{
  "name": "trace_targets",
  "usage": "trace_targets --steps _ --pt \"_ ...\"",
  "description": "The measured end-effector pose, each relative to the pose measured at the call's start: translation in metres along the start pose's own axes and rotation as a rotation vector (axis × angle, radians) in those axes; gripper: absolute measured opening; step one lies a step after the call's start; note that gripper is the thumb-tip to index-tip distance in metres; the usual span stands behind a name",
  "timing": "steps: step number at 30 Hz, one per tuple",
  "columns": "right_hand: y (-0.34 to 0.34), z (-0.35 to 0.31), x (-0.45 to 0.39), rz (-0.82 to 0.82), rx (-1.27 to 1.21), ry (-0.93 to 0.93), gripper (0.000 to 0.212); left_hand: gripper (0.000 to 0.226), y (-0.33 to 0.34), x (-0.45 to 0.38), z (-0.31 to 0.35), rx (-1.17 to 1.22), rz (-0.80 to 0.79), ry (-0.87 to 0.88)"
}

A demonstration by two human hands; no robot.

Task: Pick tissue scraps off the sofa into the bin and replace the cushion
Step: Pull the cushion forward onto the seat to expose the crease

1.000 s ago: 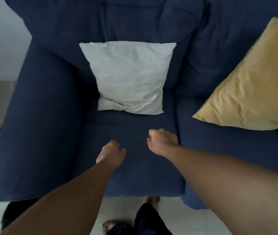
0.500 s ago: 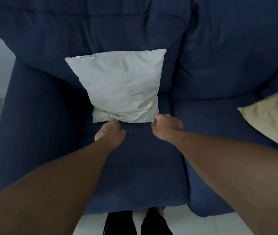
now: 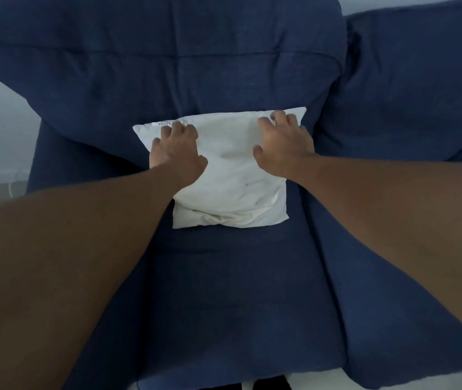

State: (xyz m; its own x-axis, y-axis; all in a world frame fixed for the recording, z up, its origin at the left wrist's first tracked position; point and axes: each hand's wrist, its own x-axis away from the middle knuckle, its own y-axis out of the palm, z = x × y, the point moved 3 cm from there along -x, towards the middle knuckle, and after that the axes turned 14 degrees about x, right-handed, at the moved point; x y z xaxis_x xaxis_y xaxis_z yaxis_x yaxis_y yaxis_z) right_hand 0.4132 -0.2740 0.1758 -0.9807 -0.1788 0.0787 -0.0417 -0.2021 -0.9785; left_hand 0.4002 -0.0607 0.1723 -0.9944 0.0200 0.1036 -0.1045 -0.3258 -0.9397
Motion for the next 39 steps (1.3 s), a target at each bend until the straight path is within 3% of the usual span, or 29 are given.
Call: trace_targets --steps 6,9,16,23,30,35,39 --pt "0.012 -0.007 -0.014 -0.189 -0.024 -0.091 0.065 0.080 0.006 -0.022 -0.010 0.101 -0.218 0.003" --pt "0.020 -0.011 -0.007 -0.199 -0.014 -0.075 0.067 0.088 0.012 -0.017 -0.013 0.026 -0.265 0.029" --pt "0.019 -0.014 0.016 -0.058 0.153 -0.052 0.079 0.088 0.020 0.005 -0.017 -0.115 -0.243 0.069" --pt "0.015 -0.007 0.057 0.067 0.311 -0.123 0.043 0.071 0.020 0.057 -0.010 -0.145 -0.097 0.106" --pt "0.016 -0.006 0.109 0.147 0.263 -0.163 0.039 0.062 0.023 0.120 -0.002 -0.196 -0.002 0.094" --pt "0.029 -0.005 0.150 0.048 0.120 -0.236 0.054 0.061 0.036 0.159 0.004 -0.094 -0.037 0.051" --pt "0.042 -0.004 0.189 -0.065 0.007 -0.266 0.048 0.070 0.051 0.192 0.011 -0.065 -0.092 0.028"
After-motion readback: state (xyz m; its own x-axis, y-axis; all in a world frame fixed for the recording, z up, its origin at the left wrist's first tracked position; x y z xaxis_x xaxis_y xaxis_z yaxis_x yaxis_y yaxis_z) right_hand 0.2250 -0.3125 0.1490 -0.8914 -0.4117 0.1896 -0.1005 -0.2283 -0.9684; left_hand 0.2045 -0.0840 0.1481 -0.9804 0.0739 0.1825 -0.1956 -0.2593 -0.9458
